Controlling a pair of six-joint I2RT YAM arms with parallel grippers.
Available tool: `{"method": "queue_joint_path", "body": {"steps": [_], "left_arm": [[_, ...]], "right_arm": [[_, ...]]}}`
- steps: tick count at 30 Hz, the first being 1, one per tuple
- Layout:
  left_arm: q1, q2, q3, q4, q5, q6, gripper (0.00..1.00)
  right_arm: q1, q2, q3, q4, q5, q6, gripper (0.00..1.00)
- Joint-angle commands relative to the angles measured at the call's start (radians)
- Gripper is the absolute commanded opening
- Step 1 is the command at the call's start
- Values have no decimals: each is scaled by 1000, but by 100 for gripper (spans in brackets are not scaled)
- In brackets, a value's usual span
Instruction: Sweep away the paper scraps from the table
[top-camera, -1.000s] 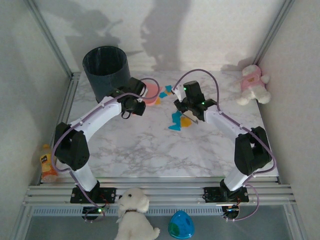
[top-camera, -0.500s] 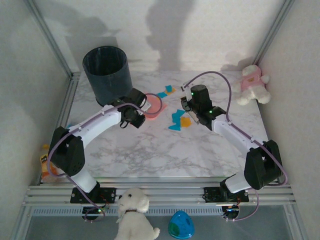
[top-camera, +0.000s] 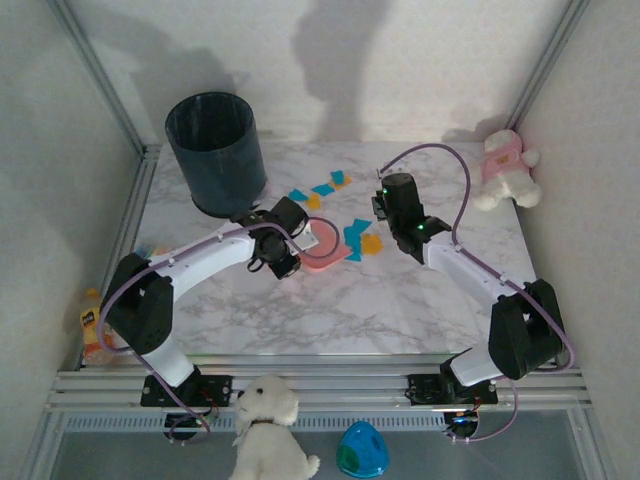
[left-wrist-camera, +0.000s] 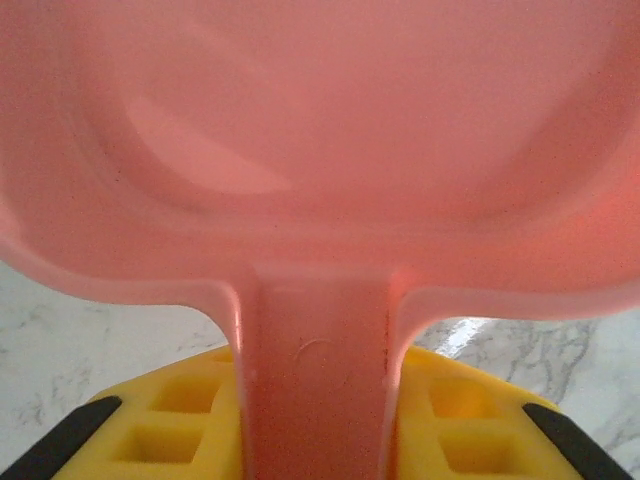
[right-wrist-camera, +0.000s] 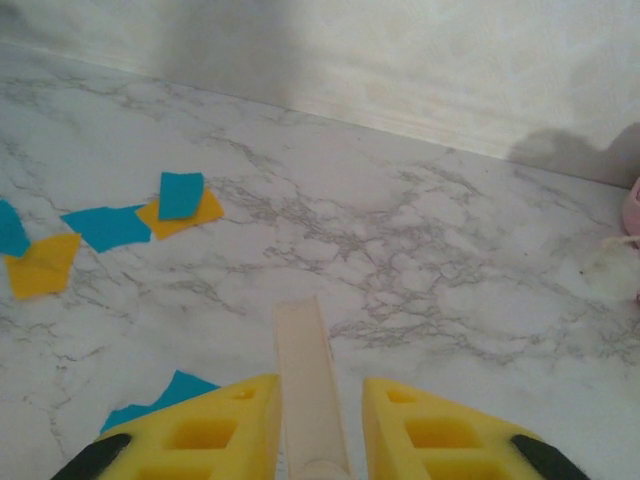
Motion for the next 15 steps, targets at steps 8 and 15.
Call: {"method": "queue_joint_path", "body": {"steps": [8,15], "left_arm": [[-64,121,16,-101,64,42,0],[-69,166,41,-125,33,39,0]], "right_arm": [[0,34,-7,31,19,34,0],[0,45,-16,21,3,31,0]]}}
